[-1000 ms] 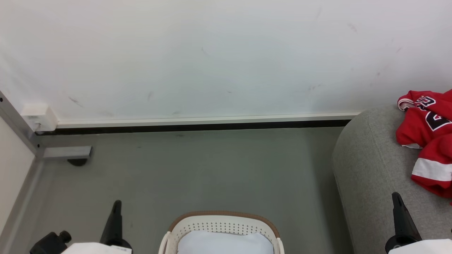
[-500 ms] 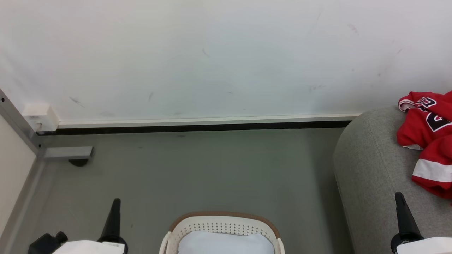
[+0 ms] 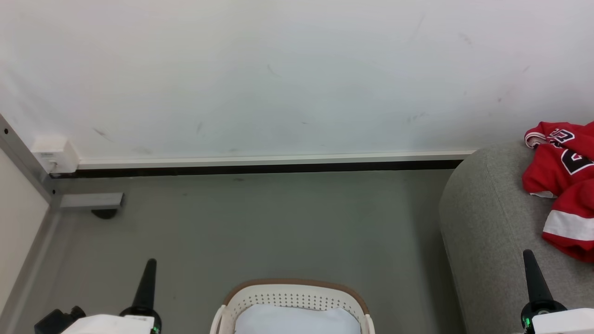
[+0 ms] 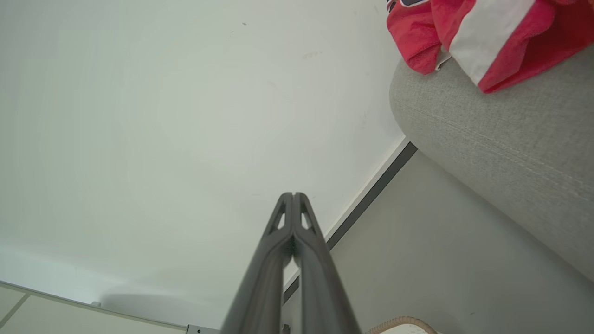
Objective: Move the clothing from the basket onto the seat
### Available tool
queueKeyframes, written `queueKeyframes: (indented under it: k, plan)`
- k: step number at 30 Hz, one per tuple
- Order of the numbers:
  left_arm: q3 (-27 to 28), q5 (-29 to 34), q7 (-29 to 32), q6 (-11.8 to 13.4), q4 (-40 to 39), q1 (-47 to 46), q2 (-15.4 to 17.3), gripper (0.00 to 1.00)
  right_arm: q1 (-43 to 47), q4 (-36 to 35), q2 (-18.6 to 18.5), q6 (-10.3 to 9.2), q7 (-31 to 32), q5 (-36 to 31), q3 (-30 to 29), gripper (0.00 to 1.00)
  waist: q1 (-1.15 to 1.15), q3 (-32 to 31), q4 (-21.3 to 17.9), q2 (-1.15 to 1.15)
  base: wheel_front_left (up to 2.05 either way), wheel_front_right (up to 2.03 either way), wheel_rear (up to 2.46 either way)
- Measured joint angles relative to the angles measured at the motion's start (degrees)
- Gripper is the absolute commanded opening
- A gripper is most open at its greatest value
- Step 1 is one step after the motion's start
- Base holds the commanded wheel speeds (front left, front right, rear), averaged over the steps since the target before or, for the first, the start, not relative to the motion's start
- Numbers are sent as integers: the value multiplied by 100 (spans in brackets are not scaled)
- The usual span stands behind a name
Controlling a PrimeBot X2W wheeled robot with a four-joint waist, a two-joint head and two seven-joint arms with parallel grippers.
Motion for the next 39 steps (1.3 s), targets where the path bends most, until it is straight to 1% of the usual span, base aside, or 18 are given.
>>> queueKeyframes:
  k: [20,39]
  plan:
    - [142,-966,274,-73,60,-105,-37,0,-45,32,87,0,250,887,-167,0,0,-24,26,0,0,0,0]
    - [242,-1738,483,-154,121,-177,-66,0,-131,68,142,0,460,1631,-305,0,0,-46,51,0,0,0,0]
